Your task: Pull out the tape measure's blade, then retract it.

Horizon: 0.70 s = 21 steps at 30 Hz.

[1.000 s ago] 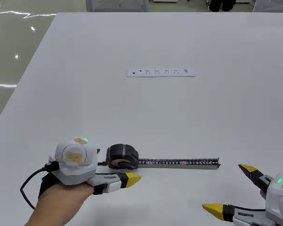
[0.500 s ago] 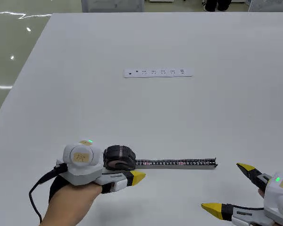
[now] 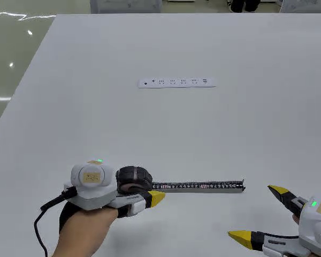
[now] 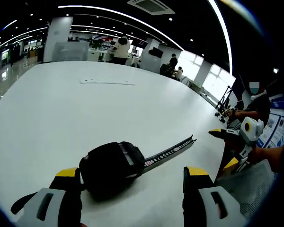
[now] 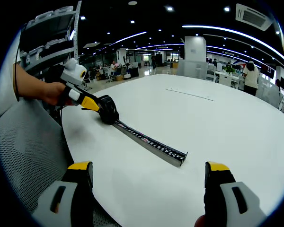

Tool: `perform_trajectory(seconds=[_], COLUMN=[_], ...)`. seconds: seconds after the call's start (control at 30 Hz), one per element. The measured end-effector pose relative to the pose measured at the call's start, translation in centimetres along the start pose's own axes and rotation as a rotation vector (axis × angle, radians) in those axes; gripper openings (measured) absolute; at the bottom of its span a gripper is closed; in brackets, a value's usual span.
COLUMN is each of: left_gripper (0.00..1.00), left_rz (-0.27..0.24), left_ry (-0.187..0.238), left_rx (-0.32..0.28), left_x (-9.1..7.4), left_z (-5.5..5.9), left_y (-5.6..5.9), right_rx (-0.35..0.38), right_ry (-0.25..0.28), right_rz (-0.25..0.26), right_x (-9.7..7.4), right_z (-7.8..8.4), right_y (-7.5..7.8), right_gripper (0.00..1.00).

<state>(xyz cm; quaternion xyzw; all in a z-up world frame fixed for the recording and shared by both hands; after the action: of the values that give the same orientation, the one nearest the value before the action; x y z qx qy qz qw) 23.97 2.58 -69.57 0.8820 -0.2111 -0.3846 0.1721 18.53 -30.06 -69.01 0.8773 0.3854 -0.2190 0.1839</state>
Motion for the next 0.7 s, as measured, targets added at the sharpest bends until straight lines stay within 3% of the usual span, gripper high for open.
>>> perform_trajectory(seconds=[0.53,0.7], left_gripper=[0.83,0.82], left_rz=[-0.050,-0.073], left_ry=[0.091,0.105], left_rx=[-0.091,-0.096], left_x=[0.36,0.57], left_z=[-0.03,0.13], left_y=[0.15,0.17], right_rx=[-0.019,-0.027], right_ry=[-0.026,-0.033], right_rz=[-0.017,-0.028], right_x=[0.49,0.72], right_z=[0.08,0.10], right_y=[0.72,0.97], right_gripper=[0.88,0.85])
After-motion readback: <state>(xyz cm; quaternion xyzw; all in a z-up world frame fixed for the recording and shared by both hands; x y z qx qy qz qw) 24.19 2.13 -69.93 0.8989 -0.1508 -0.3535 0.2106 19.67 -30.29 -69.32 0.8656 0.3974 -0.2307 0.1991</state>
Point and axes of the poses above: the centre of the closed fingertips' face, and the gripper's own axes: x roughly forward along the fingers, y roughly to its right, z roughly out of its underside, the point moved 8 cm from there along -x, roughly backward along the fingers, and after that the axes turned 13 degrees about -x, right-handed, at the moved point
